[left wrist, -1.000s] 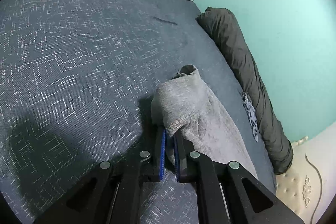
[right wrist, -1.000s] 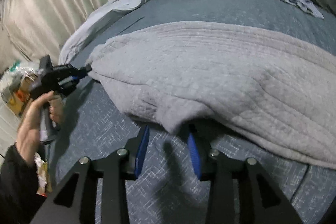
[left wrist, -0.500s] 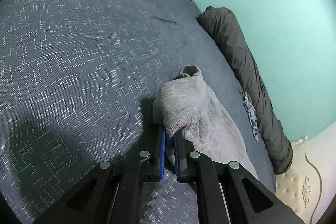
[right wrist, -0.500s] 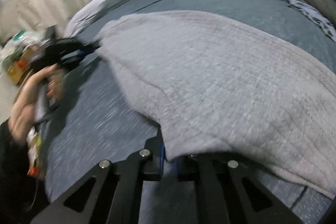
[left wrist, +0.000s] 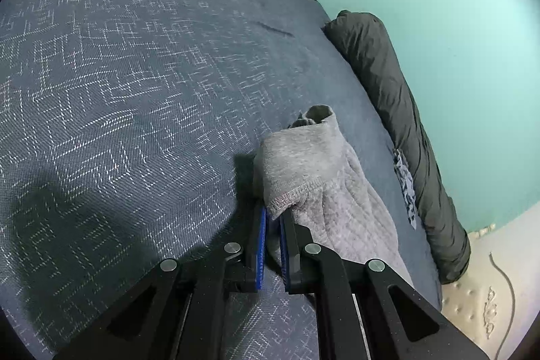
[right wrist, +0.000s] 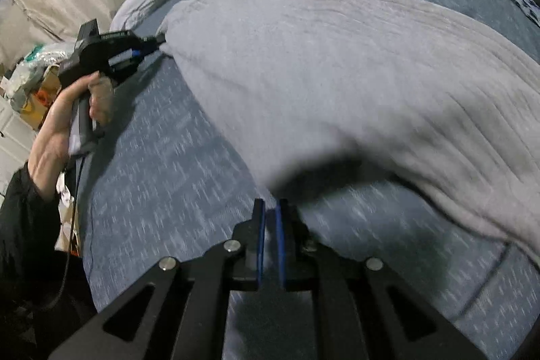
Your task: Fold clothes
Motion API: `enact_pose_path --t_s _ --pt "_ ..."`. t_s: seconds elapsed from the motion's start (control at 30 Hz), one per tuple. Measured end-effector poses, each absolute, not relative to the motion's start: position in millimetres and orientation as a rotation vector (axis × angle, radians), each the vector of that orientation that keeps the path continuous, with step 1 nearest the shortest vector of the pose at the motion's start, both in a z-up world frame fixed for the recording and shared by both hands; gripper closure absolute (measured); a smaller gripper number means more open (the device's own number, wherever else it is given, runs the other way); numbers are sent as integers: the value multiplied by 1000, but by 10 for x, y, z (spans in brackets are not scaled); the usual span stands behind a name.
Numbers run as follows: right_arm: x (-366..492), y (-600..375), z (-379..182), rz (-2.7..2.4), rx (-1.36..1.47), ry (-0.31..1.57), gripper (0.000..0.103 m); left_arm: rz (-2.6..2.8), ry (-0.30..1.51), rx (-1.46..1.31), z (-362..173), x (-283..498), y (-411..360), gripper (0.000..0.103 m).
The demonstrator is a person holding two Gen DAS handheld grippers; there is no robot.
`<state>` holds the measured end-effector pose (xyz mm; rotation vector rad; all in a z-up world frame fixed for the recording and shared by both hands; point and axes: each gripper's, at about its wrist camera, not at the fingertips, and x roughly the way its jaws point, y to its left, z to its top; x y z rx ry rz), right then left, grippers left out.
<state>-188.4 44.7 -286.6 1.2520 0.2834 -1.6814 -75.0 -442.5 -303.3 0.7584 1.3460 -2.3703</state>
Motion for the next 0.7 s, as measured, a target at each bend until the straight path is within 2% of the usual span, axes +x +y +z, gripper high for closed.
enact_pose_path --t_s 0.2,0.43,0.47,0.5,0.57,0.7 --pt "-2170 870 -2376 -1842 1128 89 97 -2357 1369 752 -3057 -727 -4438 95" --pt "-2466 515 -2413 -1950 1135 97 97 -2335 1399 735 -3054 -703 -4458 94" --pt "-2493 471 -2491 -1954 1161 110 97 -2331 1404 730 -3047 -701 -4462 89" --pt "-2505 417 -2584 -1960 1189 134 97 -2326 1409 726 -3040 -698 -4466 75" --pt "-2522 362 -2745 -1967 1233 169 97 -2317 1420 717 -3027 -692 -4473 54" --pt "-2522 356 -2855 -1985 1239 149 97 -2296 1475 662 -2993 -620 -4513 44"
